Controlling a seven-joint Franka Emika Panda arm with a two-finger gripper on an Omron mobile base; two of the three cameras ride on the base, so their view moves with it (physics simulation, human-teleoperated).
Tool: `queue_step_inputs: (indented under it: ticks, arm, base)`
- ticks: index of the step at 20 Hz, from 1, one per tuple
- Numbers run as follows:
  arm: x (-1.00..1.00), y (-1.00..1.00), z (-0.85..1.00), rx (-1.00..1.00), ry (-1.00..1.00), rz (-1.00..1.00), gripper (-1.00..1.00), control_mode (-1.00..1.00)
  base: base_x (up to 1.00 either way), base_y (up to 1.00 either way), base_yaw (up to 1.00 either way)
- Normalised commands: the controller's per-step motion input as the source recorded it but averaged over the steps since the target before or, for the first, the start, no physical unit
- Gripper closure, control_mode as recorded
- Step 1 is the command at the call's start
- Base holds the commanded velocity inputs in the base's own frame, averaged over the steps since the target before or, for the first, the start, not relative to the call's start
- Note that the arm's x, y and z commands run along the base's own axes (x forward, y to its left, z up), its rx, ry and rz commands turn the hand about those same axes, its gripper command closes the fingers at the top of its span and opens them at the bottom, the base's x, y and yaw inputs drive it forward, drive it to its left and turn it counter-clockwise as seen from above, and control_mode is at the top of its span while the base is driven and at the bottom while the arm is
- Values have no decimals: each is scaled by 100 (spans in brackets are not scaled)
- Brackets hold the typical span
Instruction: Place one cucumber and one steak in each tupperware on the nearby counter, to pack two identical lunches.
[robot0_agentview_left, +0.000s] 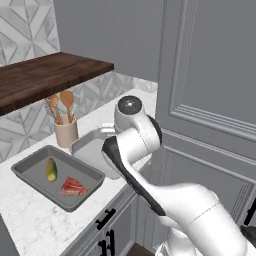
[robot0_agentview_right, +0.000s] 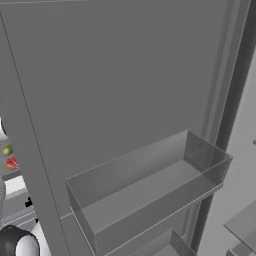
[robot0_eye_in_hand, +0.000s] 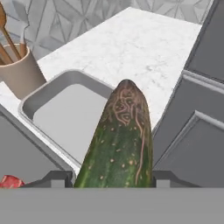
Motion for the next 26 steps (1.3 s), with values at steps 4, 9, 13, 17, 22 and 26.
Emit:
queue_step_inputs:
  ticks: [4,9,13,17,22,26]
  arm:
    - [100,17,-68,12,50,13,100,-100]
    - [100,58,-96,1,21,9,100,-100]
    - [100,72,-98,0,6,6,100,-100]
    - [100,25,-64,-5,-11,0,-100,-100]
    - [37,-5,-13,0,-3,0,-100,-100]
    - [0,0,3,0,0,-3,-100,-100]
  base:
    - [0,0,0]
    - [0,0,0]
    - [0,0,0]
    - [0,0,0]
    - [0,0,0]
    - [0,0,0]
